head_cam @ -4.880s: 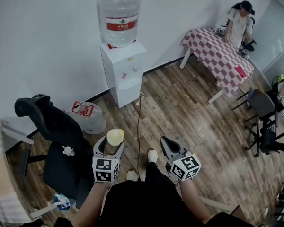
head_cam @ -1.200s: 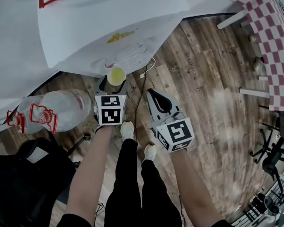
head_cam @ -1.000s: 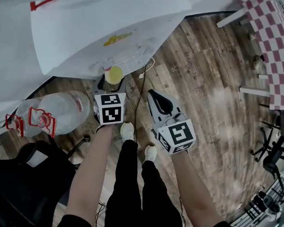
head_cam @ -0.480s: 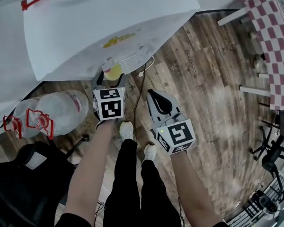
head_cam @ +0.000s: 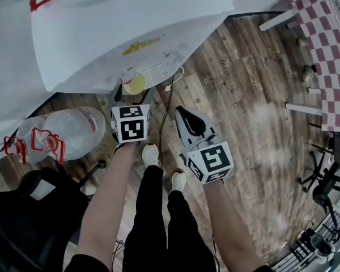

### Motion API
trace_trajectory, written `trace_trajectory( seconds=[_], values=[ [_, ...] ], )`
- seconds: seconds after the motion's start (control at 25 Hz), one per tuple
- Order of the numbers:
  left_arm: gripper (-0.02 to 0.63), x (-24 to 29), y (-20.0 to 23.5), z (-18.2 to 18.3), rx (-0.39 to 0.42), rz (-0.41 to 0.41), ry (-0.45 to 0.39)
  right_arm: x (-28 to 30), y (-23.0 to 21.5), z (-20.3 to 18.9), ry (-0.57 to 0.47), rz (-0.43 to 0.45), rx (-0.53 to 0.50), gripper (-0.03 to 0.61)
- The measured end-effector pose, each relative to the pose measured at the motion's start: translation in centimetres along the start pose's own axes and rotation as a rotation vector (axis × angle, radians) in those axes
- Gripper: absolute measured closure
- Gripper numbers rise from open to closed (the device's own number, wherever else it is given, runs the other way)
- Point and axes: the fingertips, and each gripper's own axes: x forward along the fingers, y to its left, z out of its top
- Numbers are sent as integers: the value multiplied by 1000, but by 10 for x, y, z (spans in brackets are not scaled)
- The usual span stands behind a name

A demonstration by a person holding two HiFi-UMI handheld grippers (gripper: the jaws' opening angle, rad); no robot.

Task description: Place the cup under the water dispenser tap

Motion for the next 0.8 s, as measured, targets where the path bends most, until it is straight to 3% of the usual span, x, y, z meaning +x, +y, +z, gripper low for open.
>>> trace_trajectory(
  seconds=[0.48,0.8],
  values=[
    [244,-62,-19,0,9,18,-37,-39,26,24,-43,47,-51,555],
    [484,-148,-56,-4,1,23,-94,-104,50,42,-78,68,-78,557]
  ],
)
